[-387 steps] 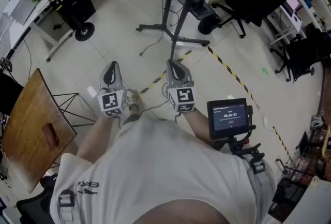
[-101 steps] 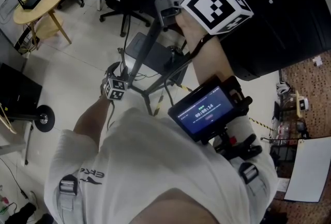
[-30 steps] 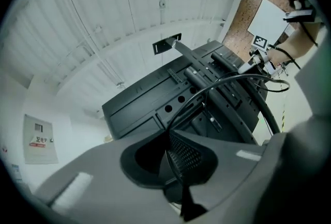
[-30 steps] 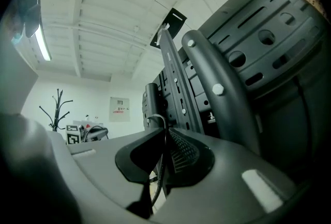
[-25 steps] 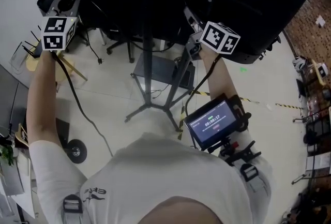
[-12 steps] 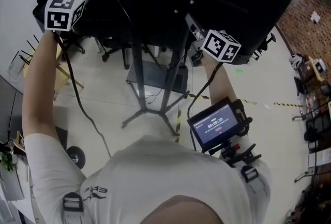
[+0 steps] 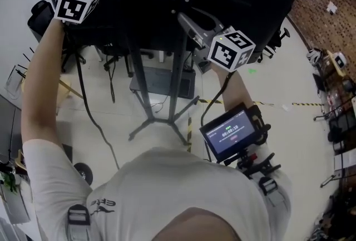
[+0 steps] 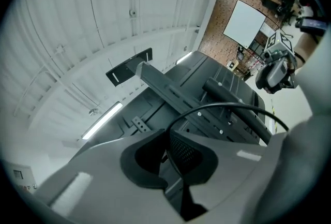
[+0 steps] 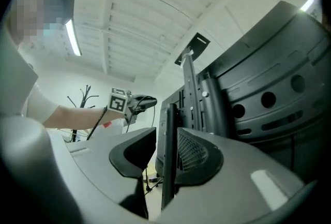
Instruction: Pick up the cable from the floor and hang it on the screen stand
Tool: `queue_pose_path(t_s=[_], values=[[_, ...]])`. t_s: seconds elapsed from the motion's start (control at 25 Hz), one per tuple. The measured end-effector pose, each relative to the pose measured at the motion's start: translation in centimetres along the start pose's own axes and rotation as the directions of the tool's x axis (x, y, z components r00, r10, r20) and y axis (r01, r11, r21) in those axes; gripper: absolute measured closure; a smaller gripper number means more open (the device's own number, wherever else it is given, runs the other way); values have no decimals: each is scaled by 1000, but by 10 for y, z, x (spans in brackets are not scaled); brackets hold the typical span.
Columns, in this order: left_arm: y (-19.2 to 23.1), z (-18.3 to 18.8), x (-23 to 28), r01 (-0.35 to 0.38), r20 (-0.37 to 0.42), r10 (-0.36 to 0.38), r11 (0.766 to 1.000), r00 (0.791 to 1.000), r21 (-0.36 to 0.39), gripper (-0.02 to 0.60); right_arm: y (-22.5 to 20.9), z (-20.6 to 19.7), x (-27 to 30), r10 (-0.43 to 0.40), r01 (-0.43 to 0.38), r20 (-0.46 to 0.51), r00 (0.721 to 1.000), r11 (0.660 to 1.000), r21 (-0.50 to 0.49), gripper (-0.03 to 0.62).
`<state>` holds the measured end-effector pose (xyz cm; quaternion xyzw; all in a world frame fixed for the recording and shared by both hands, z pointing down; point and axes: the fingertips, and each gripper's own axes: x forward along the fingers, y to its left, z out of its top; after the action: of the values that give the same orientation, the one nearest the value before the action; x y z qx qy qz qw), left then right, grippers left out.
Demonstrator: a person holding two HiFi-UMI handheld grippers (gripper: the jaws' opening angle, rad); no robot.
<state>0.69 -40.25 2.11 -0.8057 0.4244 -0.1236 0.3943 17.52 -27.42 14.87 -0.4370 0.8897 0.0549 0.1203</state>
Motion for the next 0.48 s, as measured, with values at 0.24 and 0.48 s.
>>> queue_pose_path(t_s=[0.24, 0.48], values=[[-14, 38, 10, 2, 25, -3, 999, 1000, 51, 561, 35, -16, 15, 105, -109, -65, 992, 992, -62, 411], [-24, 73, 17, 26, 75, -32, 997, 997, 77, 561, 29, -37, 17, 77, -89, -120, 990, 991, -98, 391]])
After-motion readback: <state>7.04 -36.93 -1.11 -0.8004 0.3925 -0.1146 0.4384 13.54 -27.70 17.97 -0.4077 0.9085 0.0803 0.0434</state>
